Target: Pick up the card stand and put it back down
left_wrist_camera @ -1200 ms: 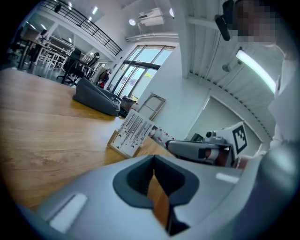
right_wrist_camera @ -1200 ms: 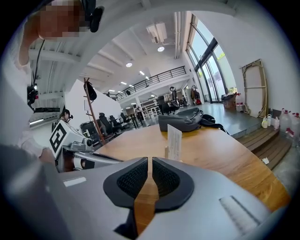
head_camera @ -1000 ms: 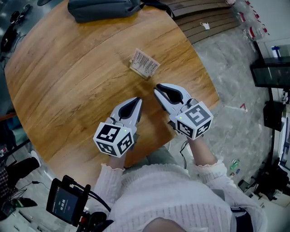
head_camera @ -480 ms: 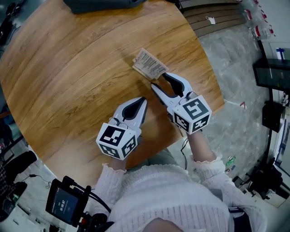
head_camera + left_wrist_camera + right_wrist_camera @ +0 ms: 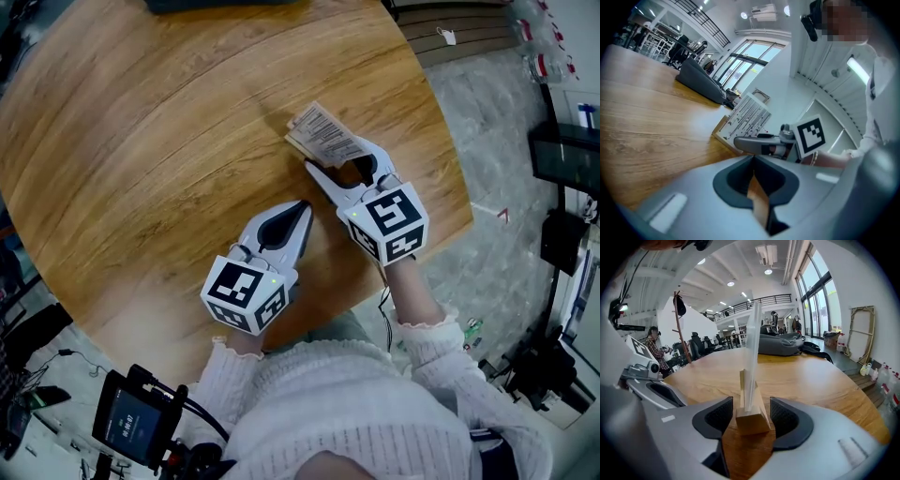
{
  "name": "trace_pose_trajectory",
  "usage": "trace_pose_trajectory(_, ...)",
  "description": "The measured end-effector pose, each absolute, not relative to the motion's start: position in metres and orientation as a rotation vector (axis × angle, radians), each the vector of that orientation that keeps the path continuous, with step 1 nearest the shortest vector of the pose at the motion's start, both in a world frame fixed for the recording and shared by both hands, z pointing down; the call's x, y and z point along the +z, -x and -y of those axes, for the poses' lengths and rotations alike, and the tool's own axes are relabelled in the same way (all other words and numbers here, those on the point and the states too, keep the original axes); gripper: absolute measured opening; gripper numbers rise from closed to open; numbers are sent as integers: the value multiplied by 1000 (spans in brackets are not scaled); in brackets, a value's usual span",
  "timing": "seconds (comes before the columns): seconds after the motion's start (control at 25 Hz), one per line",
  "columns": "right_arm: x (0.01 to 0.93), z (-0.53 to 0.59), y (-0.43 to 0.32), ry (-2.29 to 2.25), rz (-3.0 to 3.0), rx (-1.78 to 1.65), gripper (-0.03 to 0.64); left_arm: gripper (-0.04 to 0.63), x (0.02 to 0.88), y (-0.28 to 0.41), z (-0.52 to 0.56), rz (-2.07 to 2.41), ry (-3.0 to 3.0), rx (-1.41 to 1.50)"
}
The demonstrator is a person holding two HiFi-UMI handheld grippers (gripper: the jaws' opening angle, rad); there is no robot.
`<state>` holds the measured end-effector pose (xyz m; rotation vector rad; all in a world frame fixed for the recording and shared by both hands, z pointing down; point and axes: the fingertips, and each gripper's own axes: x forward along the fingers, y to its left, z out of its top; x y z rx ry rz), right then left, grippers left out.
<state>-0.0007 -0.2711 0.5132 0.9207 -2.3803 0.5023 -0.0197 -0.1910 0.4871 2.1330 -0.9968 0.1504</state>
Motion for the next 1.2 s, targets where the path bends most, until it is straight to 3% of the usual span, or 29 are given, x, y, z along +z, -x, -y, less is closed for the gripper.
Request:
trace_pose_trajectory(0.6,532,278,7,-845,2235,387,238,8,486,31,196,1011,-2130,146)
trace_pose_trajectory(1.2,533,274,7,-898,2279,393,187,8,491,42,190,1021,-2134,158)
